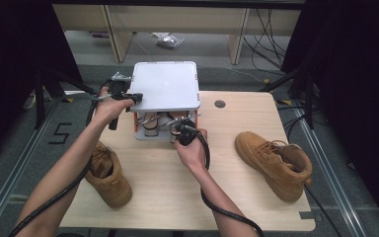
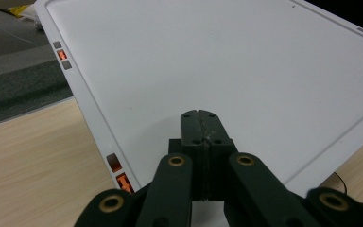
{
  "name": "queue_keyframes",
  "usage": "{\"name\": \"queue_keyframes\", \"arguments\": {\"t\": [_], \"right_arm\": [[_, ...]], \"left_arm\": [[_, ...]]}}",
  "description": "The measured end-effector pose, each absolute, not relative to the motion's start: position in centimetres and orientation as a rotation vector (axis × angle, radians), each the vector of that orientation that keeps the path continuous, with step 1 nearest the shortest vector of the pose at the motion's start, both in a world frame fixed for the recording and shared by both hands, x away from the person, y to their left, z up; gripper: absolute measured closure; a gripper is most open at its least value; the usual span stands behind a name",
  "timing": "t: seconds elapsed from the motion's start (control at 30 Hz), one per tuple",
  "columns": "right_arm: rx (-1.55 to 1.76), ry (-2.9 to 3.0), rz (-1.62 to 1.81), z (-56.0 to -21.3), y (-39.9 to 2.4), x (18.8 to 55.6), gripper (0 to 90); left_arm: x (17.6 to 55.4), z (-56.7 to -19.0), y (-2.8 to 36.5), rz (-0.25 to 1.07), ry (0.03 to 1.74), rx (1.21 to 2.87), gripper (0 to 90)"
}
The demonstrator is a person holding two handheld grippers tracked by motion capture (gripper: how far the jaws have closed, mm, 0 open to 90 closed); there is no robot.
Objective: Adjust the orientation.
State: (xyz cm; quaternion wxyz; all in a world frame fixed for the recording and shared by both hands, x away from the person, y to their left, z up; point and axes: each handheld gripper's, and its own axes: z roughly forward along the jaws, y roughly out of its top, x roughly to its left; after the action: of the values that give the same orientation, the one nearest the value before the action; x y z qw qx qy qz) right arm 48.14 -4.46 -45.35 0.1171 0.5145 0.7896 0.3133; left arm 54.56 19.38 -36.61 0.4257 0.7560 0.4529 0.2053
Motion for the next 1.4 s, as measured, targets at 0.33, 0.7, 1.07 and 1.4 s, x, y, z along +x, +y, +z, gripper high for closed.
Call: {"name": "queue_keyframes", "arguments": {"t": [0.33, 0.7, 1.07, 1.4], "right_arm": [[1.526, 2.268, 0.903, -45.6, -4.1, 49.1, 90.0], [1.523, 2.229, 0.896, -46.0, -4.2, 49.9, 89.8], [1.492, 2.214, 0.893, -46.7, -3.7, 50.6, 89.4], [1.479, 2.208, 0.894, -47.3, -3.7, 51.0, 89.4]], "left_arm": [[54.6, -36.6, 19.4, 0.512, 1.132, 1.889, 89.5], [54.6, -36.6, 19.5, 0.508, 1.126, 1.89, 89.5], [54.5, -36.6, 19.5, 0.507, 1.125, 1.89, 89.5], [54.5, -36.6, 19.4, 0.512, 1.127, 1.895, 89.5]]}}
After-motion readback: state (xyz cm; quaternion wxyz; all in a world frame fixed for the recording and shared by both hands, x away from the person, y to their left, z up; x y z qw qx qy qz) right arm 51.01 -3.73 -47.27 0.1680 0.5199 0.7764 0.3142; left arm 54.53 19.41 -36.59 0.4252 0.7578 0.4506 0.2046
